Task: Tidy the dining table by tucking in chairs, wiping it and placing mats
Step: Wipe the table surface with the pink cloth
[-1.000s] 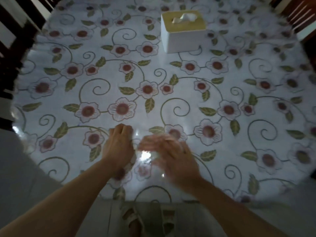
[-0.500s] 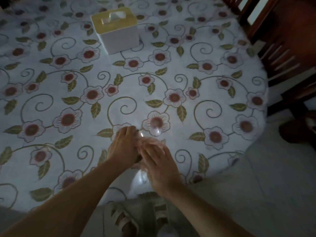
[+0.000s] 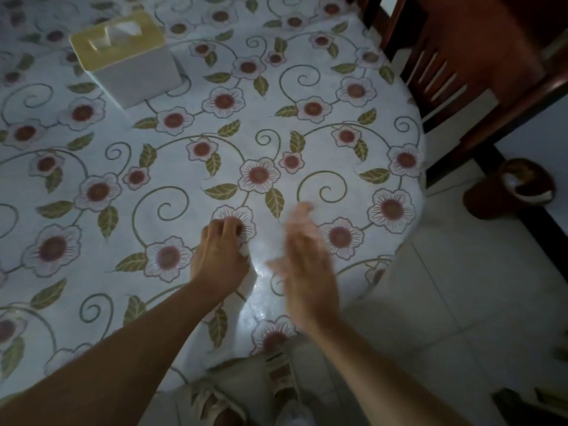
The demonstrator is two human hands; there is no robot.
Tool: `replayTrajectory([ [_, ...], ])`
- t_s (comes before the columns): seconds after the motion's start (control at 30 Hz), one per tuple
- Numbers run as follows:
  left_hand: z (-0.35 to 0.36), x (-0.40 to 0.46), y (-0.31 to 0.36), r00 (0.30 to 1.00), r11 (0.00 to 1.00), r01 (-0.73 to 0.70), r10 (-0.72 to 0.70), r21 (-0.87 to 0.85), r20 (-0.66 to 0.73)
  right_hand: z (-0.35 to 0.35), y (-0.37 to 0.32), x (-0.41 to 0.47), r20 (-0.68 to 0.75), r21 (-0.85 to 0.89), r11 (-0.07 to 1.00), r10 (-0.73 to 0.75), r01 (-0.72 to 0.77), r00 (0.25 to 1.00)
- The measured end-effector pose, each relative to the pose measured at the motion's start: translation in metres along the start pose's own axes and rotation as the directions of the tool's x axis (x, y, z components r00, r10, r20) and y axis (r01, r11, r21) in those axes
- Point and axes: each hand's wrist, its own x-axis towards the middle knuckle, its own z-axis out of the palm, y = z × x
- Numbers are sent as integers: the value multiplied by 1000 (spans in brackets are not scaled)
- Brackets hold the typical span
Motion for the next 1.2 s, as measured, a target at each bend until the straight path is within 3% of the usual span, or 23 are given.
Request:
replayTrajectory([
  [0.1, -2, 8, -1, 1000, 1000, -19, 19, -8, -3, 11, -18, -39, 189, 19, 973, -230, 231, 954],
  [0.17, -5, 18, -1, 1000, 1000, -2, 1, -12, -7, -4, 5, -17, 205, 75, 949, -316, 307, 926],
  [0.2, -7, 25, 0, 1000, 1000, 15, -15, -10, -9, -15, 17, 2, 178, 115, 959, -278, 260, 944],
  [0.27, -12, 41, 2, 999, 999, 34, -34, 3, -17, -25, 53, 45, 34, 80, 997, -24, 22, 999],
  [0.33, -18, 56, 2, 998, 997, 68, -67, 24, -13, -24, 86, 80, -55, -62, 966, 247, -250, 968],
  [0.43, -27, 75, -2, 994, 993, 107, -107, 46, -10, -4, 89, 110, -98, -167, 915, 356, -368, 929],
  [0.5, -31, 85, -8, 992, 990, 128, -126, 52, -30, 8, 59, 124, -124, -141, 968, 192, -209, 973],
  [0.57, -35, 92, -18, 988, 988, 148, -145, 54, -49, 24, 17, 127, -17, -77, 994, -83, 81, 996],
  [0.63, -41, 98, -30, 986, 985, 160, -157, 57, -60, 38, -12, 119, 150, -25, 964, -258, 265, 954],
  [0.73, -49, 106, -48, 980, 981, 190, -187, 37, -73, 29, 2, 143, 225, -5, 892, -440, 452, 869],
  [0.8, -56, 112, -58, 975, 979, 203, -200, 29, -93, 25, 31, 177, 125, 18, 932, -361, 361, 924],
  [0.87, -62, 120, -70, 971, 975, 219, -214, 42, -103, 24, 57, 213, 5, -55, 997, -56, 56, 998],
  [0.93, -67, 129, -82, 965, 967, 244, -236, 66, -110, 36, 61, 238, -26, -144, 974, 172, -174, 985],
  [0.97, -69, 133, -88, 962, 964, 255, -245, 76, -125, 44, 52, 246, -39, -152, 965, 209, -212, 977],
  [1.03, -72, 141, -97, 952, 954, 283, -267, 97, -149, 59, 20, 251, -68, -131, 985, 102, -110, 992],
  [1.1, -76, 146, -105, 947, 952, 294, -277, 90, -161, 78, -18, 242, 1, -94, 969, -230, 229, 973],
  [1.17, -80, 150, -113, 945, 956, 287, -273, 58, -179, 91, -48, 224, 179, 12, 856, -511, 517, 841],
  [1.2, -83, 151, -117, 944, 958, 285, -274, 36, -186, 90, -54, 224, 214, 97, 807, -588, 582, 780],
])
